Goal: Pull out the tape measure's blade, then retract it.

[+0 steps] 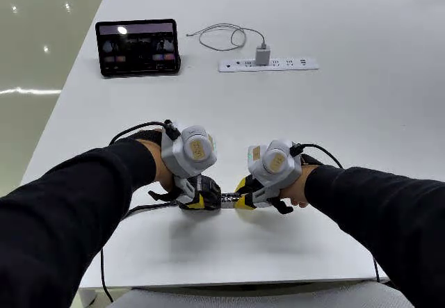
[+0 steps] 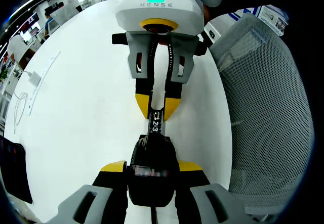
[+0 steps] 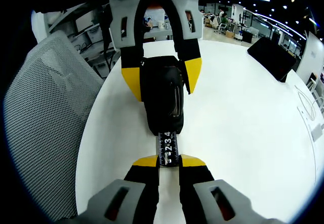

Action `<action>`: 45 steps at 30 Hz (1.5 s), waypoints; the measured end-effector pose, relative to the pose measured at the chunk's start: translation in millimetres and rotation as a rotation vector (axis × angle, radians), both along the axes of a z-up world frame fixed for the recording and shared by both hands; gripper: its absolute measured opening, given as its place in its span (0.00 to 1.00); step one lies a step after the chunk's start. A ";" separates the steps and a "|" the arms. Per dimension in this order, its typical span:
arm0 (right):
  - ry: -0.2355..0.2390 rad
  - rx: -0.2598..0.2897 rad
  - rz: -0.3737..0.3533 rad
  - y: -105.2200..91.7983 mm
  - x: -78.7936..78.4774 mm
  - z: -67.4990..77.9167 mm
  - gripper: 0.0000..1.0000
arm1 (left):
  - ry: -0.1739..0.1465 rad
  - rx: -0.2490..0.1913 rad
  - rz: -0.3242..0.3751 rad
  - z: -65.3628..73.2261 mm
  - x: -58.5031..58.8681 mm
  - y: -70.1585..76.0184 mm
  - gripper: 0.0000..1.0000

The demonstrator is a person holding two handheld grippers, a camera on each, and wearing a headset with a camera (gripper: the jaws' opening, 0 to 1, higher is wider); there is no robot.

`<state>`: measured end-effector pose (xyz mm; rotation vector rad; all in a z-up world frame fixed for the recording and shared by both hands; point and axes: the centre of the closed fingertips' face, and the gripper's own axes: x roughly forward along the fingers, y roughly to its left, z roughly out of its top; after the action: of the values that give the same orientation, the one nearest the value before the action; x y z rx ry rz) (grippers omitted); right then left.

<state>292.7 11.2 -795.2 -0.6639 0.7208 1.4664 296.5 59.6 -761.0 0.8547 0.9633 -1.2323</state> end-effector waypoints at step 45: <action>-0.019 -0.005 -0.022 -22.0 4.6 0.3 0.09 | -0.003 -0.023 0.012 -0.4 0.5 -1.3 0.32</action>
<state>297.2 -10.8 -794.9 -0.6703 0.7152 1.4366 297.0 58.3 -761.4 0.8315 0.9496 -1.2294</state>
